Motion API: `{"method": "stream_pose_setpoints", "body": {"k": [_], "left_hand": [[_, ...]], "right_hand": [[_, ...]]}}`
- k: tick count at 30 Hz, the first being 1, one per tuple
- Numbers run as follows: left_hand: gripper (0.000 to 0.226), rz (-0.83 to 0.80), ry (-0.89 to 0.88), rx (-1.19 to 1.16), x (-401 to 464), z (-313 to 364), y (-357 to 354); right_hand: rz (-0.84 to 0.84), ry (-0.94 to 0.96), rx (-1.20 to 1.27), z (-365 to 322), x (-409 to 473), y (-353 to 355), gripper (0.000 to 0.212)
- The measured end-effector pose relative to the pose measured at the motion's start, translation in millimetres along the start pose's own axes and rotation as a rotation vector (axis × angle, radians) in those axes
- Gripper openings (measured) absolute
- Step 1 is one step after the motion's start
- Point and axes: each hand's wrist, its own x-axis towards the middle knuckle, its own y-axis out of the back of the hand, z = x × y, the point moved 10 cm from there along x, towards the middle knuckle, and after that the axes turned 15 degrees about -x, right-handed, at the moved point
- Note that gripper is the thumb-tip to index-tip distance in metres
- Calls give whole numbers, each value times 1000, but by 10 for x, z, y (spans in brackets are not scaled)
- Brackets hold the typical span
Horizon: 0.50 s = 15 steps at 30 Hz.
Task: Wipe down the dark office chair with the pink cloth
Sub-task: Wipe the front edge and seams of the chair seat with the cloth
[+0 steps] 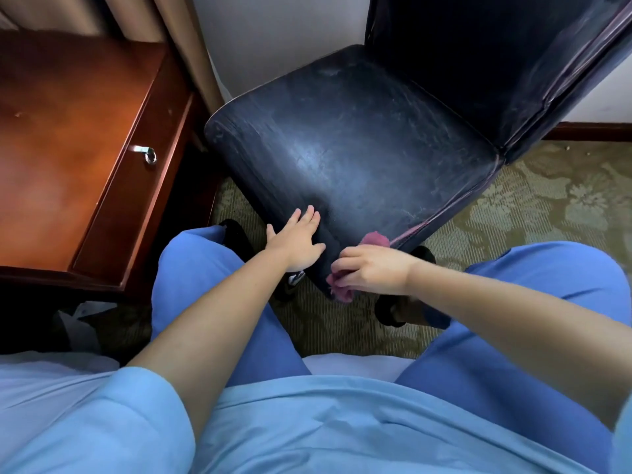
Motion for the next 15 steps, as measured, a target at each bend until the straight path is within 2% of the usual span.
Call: {"method": "stream_pose_setpoints", "body": {"k": [2,7,11,13,15], "left_hand": [[67,-1,-6,-14,-16,17,-10],[68,-7,11,-40,-6,76,-11],[69,11,11,-10,1,60,-25],[69,6,9,1,1,53,-10],[69,-10,15,8,15,37,7]], "right_hand": [[2,-12,-59,154,-151,78,22],[20,-127,-139,268,-292,77,26],[-46,-44,-58,-188,130,-183,9],[-102,-35,-11,-325,275,-337,14],[-142,60,45,-454,295,-412,15]]}}
